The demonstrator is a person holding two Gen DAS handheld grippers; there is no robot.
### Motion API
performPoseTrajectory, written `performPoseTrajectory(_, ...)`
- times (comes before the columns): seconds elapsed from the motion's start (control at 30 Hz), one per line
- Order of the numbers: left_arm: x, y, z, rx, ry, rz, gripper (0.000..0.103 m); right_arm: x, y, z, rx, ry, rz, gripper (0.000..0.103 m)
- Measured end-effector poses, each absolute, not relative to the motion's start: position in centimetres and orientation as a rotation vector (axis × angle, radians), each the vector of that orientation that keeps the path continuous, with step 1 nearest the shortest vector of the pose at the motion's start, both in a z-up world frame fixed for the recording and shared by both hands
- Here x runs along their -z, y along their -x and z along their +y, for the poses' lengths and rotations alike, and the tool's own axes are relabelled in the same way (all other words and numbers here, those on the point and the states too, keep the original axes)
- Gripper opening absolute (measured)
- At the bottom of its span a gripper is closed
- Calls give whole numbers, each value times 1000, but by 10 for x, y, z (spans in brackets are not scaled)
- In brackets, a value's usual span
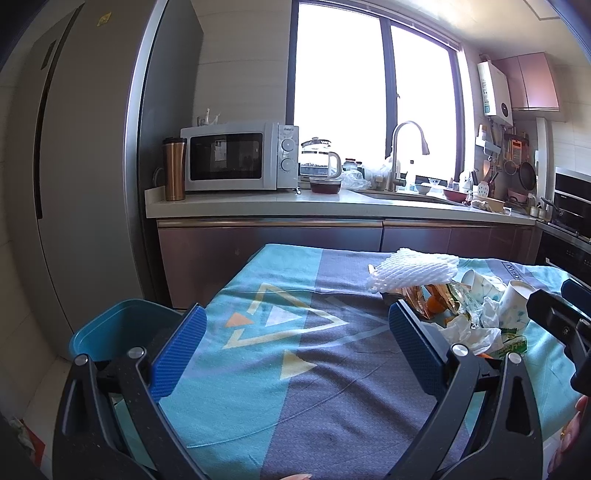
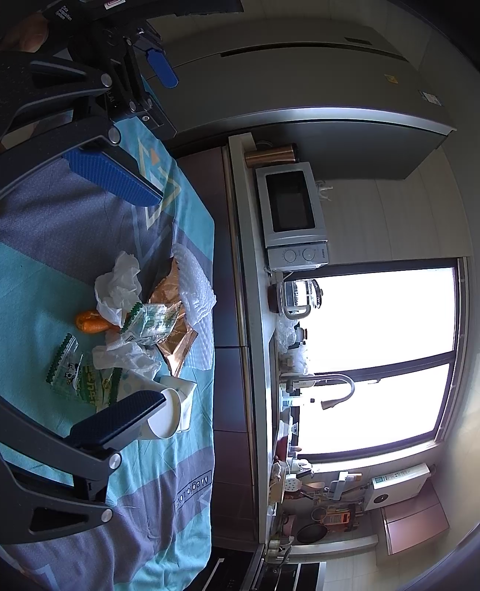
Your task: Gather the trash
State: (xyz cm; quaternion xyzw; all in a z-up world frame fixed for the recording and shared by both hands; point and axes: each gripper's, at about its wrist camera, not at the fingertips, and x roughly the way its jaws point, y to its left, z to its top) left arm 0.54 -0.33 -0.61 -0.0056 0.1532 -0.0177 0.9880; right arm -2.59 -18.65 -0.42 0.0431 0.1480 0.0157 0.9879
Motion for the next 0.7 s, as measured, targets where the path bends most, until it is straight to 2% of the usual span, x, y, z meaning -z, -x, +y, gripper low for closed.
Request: performPoseTrajectory(0.7, 5, -3, -4, 40, 12, 306, 97, 5, 25, -187, -32, -89, 299, 96)
